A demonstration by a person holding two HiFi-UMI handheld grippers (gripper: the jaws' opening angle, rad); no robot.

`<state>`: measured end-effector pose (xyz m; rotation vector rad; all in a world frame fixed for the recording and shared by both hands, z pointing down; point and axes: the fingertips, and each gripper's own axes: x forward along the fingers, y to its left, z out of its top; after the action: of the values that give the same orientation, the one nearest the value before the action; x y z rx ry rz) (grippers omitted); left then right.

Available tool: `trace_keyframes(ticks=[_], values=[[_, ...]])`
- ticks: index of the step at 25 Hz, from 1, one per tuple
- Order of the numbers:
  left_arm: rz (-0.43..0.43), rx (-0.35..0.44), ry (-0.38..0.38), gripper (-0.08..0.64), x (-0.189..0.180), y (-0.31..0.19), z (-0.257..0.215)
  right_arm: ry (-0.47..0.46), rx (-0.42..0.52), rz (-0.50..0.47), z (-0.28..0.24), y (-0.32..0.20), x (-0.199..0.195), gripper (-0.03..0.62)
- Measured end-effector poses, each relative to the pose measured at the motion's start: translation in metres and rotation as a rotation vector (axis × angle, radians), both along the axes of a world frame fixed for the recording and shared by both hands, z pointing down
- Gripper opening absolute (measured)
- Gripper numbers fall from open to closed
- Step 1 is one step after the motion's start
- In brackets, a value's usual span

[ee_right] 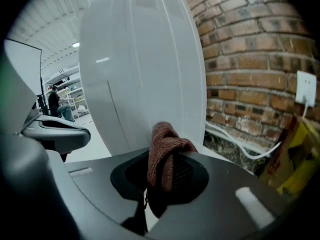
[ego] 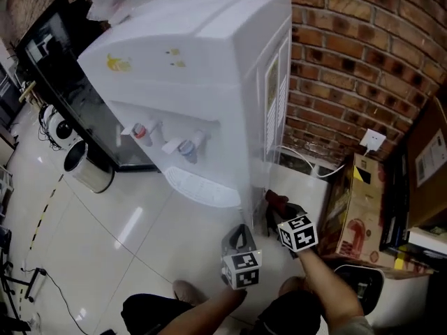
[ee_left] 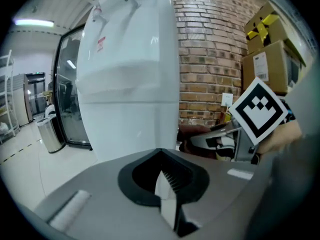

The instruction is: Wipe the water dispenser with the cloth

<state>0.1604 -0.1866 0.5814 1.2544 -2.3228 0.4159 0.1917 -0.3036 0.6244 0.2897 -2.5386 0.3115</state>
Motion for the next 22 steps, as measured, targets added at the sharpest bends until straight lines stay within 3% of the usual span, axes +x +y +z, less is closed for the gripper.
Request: trace_keyframes(ticks=[6,15,22], values=[[0.058,0.119,-0.046,0.0,0.006,-0.011,-0.121,-0.223,0.207,-0.006,-0.184,-0.023,0.008,0.054],[0.128,0.309,-0.236,0.0,0.015,-0.023,-0.331,-0.548,0.435,-0.037,-0.454,-0.032,0.028,0.054],[0.114,0.415,-0.356,0.0,0.016,-0.027,-0.458,-0.62,0.522,-0.068,-0.568,-0.038,0.016,0.054]])
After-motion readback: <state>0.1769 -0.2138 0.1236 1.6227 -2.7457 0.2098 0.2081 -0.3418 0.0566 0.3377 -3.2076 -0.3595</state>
